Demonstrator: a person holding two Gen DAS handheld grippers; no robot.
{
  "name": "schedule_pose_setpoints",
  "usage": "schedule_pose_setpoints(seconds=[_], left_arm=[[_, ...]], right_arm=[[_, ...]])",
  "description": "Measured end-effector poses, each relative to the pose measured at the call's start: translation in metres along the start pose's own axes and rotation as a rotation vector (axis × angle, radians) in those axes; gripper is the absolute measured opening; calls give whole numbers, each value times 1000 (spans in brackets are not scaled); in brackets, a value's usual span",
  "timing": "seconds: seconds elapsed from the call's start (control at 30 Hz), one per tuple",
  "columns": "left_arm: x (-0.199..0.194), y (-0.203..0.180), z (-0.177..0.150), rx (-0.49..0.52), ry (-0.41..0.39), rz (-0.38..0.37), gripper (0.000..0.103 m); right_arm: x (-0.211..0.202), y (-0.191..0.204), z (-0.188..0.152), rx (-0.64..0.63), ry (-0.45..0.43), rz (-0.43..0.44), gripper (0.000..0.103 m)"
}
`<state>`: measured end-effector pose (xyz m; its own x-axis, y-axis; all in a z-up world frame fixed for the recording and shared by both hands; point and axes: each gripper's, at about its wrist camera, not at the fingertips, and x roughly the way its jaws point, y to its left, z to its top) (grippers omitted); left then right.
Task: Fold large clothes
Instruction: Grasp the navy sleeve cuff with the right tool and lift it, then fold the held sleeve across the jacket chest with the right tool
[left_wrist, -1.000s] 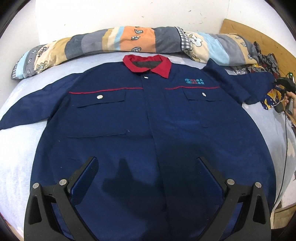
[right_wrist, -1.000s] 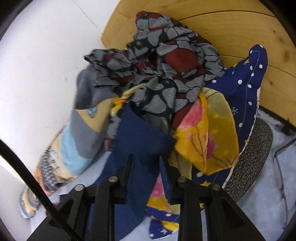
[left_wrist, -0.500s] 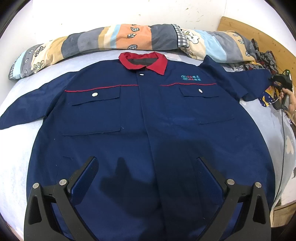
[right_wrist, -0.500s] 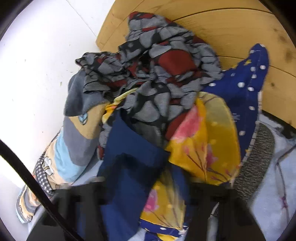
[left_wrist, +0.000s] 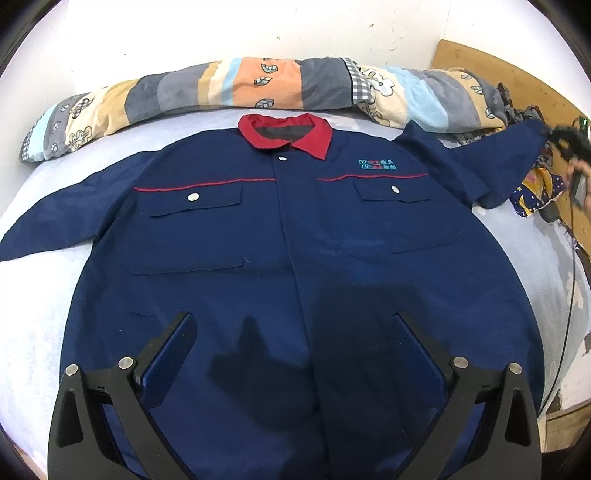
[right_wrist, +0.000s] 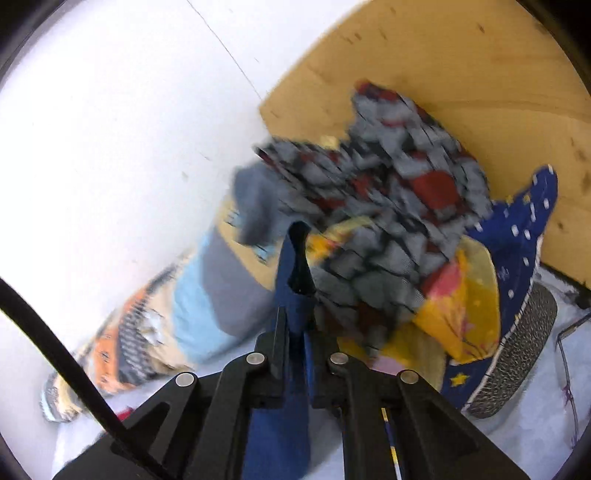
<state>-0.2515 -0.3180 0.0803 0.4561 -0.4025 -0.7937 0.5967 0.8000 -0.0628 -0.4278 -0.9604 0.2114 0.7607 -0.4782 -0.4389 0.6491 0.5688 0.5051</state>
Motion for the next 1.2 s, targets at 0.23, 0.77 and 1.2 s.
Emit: schedule_pose_setpoints(seconds=[0.23, 0.77, 1.2], left_arm=[[-19, 2, -2, 2, -34, -12, 103], [-77, 54, -5, -94, -147, 52, 103], [-129, 155, -27, -343, -231, 202, 103]], right_arm=[[-64, 98, 75, -54, -118, 40, 7], [-98, 398, -27, -343, 58, 343, 7], [-17, 580, -357, -611, 448, 443, 7]])
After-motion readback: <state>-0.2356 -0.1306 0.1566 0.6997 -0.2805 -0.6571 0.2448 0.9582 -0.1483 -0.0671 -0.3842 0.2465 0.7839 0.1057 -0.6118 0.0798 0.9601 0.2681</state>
